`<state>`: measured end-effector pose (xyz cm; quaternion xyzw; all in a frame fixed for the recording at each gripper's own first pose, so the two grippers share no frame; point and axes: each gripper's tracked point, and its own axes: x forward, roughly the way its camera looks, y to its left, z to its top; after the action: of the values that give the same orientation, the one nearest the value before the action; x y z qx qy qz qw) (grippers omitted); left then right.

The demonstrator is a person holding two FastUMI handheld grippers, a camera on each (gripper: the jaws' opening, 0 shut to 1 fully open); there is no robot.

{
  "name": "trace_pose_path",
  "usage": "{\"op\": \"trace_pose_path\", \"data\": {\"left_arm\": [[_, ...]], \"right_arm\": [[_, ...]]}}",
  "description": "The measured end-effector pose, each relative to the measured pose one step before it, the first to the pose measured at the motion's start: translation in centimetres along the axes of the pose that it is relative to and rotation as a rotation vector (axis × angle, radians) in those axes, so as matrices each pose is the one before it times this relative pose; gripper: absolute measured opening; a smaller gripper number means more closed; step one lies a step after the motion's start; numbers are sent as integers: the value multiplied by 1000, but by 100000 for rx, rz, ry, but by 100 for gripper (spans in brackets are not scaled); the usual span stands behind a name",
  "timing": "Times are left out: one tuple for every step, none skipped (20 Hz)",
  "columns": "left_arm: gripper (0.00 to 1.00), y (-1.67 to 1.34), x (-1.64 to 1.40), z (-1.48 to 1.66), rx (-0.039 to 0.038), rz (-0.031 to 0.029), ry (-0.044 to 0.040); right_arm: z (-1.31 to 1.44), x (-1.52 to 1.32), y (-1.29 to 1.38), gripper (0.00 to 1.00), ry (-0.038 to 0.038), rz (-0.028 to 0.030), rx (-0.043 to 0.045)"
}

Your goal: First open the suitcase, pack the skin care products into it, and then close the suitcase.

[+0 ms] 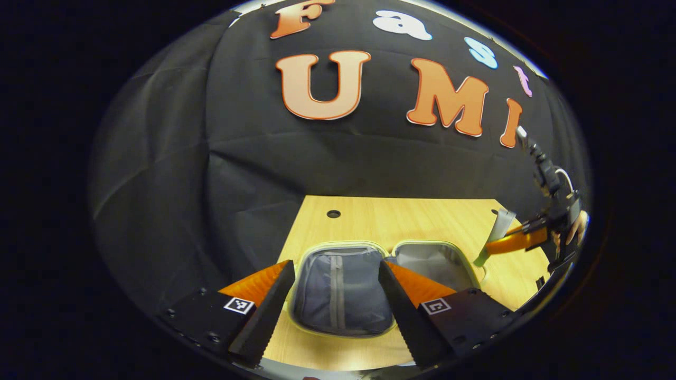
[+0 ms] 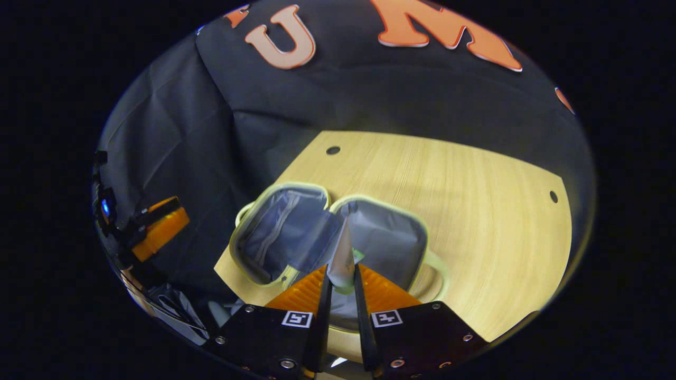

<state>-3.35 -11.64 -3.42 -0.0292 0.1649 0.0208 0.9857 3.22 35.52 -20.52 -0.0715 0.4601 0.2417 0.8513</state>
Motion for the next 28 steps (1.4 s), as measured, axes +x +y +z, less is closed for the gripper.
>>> {"op": "trace_pose_path", "data": {"left_arm": [[98,457,-410,98,-527,327,-796],[99,496,-302,-42,-517,373,-670],[98,410,-191,27,-482,478,-393],[98,441,-238,-107,-375,298,102],[98,476,-270,-212,-464,381,129],[99,426,-221,-247,-433,492,505],[99,325,21,-376,-422,460,361],[98,283,16,-125,-457,161,602],[98,307,-171,-381,-512,128,731],[98,281,147,-79,-619,64,227],[98,169,251,-347,-681,-194,663],[99,248,179,-249,-776,3,616],[98,515,244,-488,-856,342,717],[99,577,304,-506,-1133,191,988],[99,467,440,-555,-1506,105,1027],[98,482,564,-475,-1681,-438,961],[98,572,463,-739,-1971,-528,1492],[98,776,715,-785,-2199,-595,1370],[99,679,978,-616,-2750,-823,1725],[99,824,1071,-543,-3527,-1253,1447],[99,734,1058,-593,-4369,-2209,1700],[99,742,1246,-467,-5286,-2398,2332],[98,770,1089,-513,-5095,-2751,1723],[98,787,1365,-134,-4644,-2387,1699],[98,890,1188,-508,-3491,-2541,2106],[98,870,1161,-333,-2898,-1523,1794],[98,1043,1345,-326,-1816,-837,1666],[98,1348,1083,-163,-2079,1558,1665]], "right_arm": [[-1216,948,-180,27,4411,-1196,-1285],[-1078,925,-164,27,3966,-973,-757],[-973,894,-66,27,4122,-663,447],[-921,659,166,27,3277,-63,1601],[-488,600,175,27,2133,646,2104],[-226,389,94,27,922,80,1597],[-85,250,-133,22,266,-828,883],[84,-80,-109,30,-422,-617,-133],[103,-83,-9,31,-1129,-391,-141],[365,-346,-83,34,-1314,-379,192],[59,-170,-193,39,-883,-602,19],[275,-221,-148,55,-1318,-488,176],[310,-190,-160,55,-1465,-562,110],[250,-247,-73,69,-1526,-203,141],[218,-133,184,75,-1442,215,129],[212,-144,270,82,-1717,520,183],[183,-199,263,94,-1670,236,152],[210,-186,313,96,-1500,323,198],[29,-108,204,96,-1143,359,174],[72,-158,113,96,-702,-21,93],[46,-112,-129,96,-657,-897,242],[19,61,-171,96,-765,-1189,423],[-74,142,12,96,-796,-1030,1099],[27,18,-36,96,-655,-545,1880],[-7,36,-36,96,-713,-256,2017],[73,65,-66,96,-763,-574,1677],[-10,17,-192,96,-815,-1053,1102],[79,77,-167,96,-897,-1231,648]]}}
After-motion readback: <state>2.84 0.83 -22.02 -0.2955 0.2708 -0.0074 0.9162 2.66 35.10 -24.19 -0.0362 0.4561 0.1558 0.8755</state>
